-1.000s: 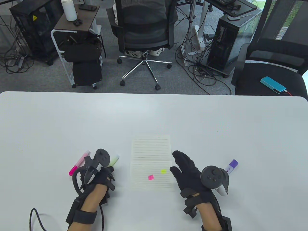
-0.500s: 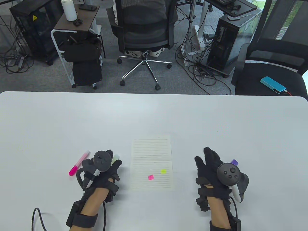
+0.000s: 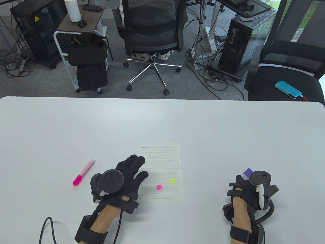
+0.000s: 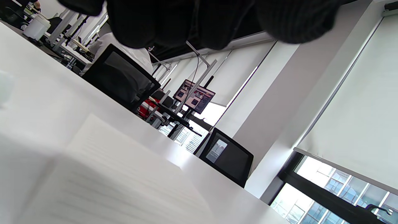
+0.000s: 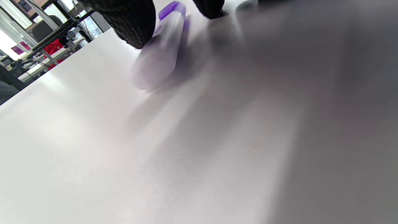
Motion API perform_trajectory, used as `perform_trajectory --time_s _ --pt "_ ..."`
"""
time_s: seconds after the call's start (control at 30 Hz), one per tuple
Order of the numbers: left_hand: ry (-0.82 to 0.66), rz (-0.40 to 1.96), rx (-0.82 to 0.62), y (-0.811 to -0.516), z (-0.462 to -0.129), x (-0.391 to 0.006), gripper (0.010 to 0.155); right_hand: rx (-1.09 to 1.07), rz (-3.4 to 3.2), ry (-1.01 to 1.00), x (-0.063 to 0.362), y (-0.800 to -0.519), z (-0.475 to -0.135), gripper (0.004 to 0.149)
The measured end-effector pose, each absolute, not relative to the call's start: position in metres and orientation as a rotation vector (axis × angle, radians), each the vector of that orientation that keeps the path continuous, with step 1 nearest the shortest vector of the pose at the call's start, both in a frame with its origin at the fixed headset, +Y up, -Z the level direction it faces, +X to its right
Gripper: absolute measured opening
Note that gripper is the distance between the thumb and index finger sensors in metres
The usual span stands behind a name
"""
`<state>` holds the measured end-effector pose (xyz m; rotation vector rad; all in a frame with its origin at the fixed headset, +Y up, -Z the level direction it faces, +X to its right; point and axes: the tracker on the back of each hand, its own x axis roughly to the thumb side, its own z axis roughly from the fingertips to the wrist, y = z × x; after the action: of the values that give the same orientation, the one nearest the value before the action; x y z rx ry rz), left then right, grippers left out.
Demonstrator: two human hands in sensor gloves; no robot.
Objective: Apply highlighter ink on paper
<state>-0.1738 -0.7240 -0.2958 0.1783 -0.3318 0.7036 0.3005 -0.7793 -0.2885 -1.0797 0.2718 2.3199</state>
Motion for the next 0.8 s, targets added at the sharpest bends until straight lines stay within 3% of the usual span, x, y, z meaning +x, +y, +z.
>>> perform_trajectory --time_s 0.13,0.3,0.37,0.5,0.6,0.8 --pt "-0.371 0.707 0.146 -0.729 -0.296 -0.167 0.064 -1.091 2.401 0.308 0.301 -0.781 -0.289 0.056" --pt "-0.392 0.771 0.182 -0.723 -0.294 -0.171 0.064 -0.962 2.372 0.177 0.298 -0.777 -0.284 0.049" --pt "-0.394 0.800 0.213 -0.719 -0.293 -0.174 0.064 -0.767 2.332 0.038 0.287 -0.763 -0.282 0.049" --pt "-0.414 0.813 0.249 -0.716 -0.291 -0.173 0.065 -0.313 2.376 -0.035 0.250 -0.738 -0.286 0.048" --pt "-0.449 0.789 0.252 -0.717 -0.289 -0.167 0.067 0.128 2.328 0.103 0.212 -0.735 -0.293 0.047" --pt "-0.585 0.615 0.201 -0.719 -0.280 -0.140 0.072 0.601 2.389 0.300 0.141 -0.737 -0.290 0.049"
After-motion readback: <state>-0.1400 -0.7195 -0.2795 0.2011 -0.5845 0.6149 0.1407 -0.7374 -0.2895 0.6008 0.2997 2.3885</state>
